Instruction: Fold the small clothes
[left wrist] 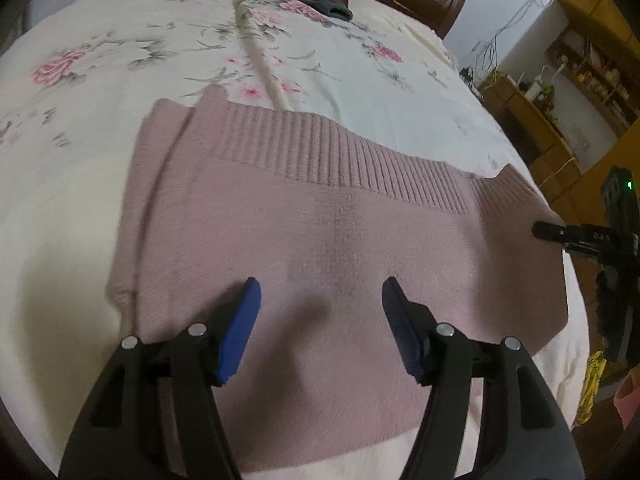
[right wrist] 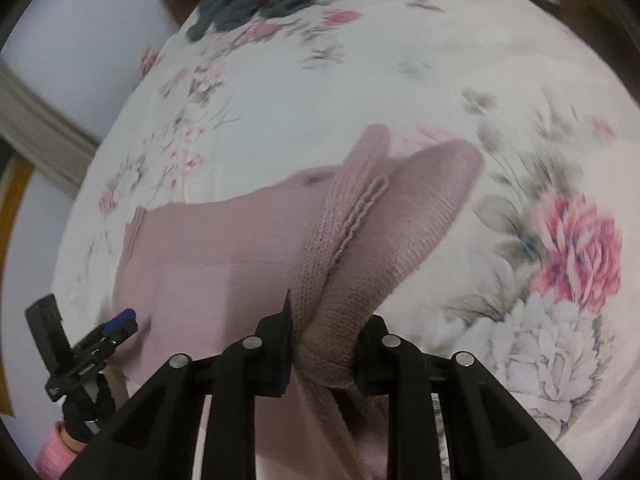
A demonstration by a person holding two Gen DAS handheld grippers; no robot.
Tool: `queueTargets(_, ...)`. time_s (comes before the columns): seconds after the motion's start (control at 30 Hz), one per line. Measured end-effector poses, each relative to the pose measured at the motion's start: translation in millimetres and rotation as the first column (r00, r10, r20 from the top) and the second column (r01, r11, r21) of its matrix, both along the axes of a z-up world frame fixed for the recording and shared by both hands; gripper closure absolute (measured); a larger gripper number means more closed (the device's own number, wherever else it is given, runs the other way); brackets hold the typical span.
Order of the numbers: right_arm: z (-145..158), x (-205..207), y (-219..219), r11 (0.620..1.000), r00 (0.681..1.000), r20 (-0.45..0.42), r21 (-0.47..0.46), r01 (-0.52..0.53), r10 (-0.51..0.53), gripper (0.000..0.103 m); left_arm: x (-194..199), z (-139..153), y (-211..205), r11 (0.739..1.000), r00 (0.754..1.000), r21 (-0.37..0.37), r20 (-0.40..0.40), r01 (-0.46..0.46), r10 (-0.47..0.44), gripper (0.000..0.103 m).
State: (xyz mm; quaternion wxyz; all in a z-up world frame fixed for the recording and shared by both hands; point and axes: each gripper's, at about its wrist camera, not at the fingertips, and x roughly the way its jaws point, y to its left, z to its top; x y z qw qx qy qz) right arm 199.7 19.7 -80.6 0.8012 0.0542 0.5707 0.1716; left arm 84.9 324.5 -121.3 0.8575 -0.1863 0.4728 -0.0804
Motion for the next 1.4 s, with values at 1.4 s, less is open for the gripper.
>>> queueTargets(1.4, -12.4, -35.2, 31.9, 0.969, 0.986, -0.151, 0.246, -0.036, 0.075, 0.066, 28.9, -14.0, -10.7, 0.891, 0.996, -0.451, -0.092, -0.057, 0.017, 0.035)
